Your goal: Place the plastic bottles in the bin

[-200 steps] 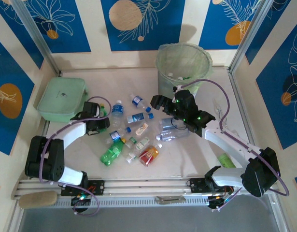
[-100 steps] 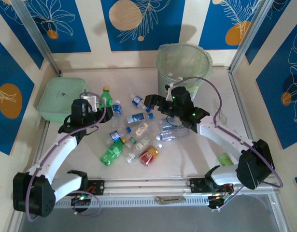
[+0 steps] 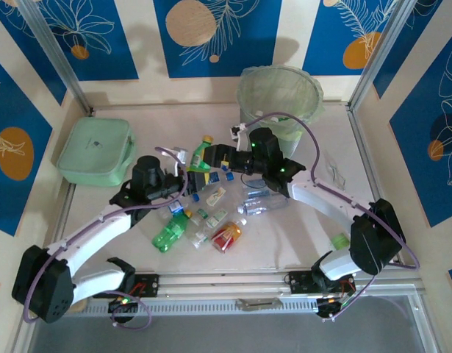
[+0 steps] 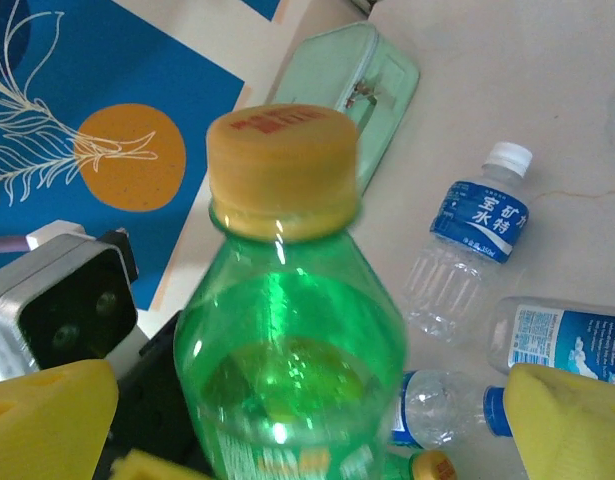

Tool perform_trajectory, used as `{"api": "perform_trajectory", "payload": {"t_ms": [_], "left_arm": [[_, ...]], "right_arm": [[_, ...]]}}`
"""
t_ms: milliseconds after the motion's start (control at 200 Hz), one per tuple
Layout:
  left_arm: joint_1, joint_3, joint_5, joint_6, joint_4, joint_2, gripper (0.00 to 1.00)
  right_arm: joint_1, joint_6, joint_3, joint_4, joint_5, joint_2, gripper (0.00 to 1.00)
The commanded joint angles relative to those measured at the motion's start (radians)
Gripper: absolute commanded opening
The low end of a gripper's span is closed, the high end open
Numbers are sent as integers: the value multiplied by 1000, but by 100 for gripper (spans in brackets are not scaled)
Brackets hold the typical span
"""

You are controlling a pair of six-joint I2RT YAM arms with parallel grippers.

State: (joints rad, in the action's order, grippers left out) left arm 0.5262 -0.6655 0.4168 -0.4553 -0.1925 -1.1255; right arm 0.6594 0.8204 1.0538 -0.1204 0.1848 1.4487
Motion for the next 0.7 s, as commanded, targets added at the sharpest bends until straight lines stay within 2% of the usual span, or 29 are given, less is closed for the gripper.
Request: {"api": "perform_trajectory", "payload": {"t_ms": [0, 230, 695], "left_arm": [[45, -28, 38, -1, -94, -20, 43], [81, -33, 7, 5, -100, -42, 45], [90, -22, -48, 6, -92, -18, 51]], "right_arm": [[5, -3, 22, -24, 19, 8, 99], [5, -8, 23, -20, 33, 9, 87], [9, 6, 40, -18, 52, 41, 65]]}}
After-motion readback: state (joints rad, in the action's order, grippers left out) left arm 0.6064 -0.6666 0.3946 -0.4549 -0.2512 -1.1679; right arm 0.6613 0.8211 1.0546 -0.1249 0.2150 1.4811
